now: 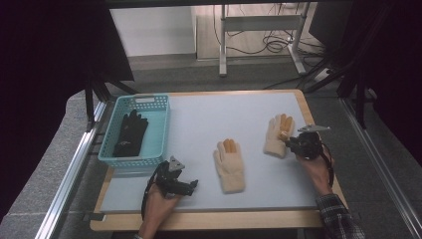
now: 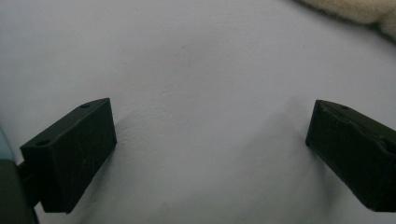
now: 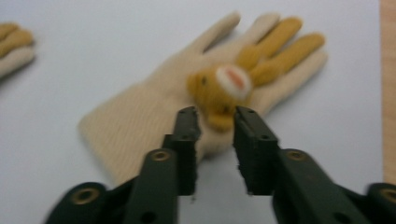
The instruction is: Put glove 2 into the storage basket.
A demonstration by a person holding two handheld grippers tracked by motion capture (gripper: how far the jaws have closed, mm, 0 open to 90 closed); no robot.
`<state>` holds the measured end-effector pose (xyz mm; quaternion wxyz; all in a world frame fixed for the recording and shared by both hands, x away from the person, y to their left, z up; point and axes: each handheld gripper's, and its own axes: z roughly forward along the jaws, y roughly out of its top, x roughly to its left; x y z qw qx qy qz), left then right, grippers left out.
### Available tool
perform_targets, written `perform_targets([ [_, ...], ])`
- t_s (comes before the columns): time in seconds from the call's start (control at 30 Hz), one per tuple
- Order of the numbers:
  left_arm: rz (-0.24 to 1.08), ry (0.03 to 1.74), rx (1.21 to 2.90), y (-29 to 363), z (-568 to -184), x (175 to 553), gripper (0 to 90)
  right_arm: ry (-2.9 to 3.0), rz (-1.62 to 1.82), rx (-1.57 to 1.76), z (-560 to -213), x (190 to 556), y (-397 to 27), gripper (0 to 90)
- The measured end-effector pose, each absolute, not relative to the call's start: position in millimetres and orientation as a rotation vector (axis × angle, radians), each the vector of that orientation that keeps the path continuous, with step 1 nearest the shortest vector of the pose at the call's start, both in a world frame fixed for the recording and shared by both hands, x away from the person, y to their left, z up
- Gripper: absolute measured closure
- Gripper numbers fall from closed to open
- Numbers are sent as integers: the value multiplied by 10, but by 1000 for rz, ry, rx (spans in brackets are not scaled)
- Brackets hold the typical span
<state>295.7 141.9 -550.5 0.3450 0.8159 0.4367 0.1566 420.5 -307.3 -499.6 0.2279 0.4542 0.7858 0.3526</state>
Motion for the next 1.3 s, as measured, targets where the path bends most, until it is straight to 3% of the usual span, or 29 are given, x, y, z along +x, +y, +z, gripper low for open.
perform_targets([
  [0.13, 407, 1131, 2123, 1421, -5504, 2957, 19, 2168, 970, 1246, -4987, 4389, -3007, 452],
  [0.33, 406, 1132, 2123, 1422, -5504, 2957, 19, 2200, 949, 1243, -5105, 4580, -2978, 385],
  [0.4, 406, 1131, 2123, 1422, -5504, 2957, 19, 2214, 984, 1261, -5155, 4604, -2993, 394],
  [0.5, 406, 1131, 2123, 1422, -5504, 2957, 19, 2212, 993, 1271, -5182, 4603, -2980, 516],
  [0.6, 406, 1132, 2122, 1422, -5504, 2957, 19, 2215, 983, 1265, -5141, 4586, -2971, 566],
  [0.93, 407, 1132, 2122, 1421, -5504, 2957, 19, 2235, 1046, 1152, -4860, 4321, -2884, 578],
  [1.3, 407, 1132, 2122, 1421, -5504, 2957, 19, 2363, 1180, 930, -4452, 3890, -2504, 578],
])
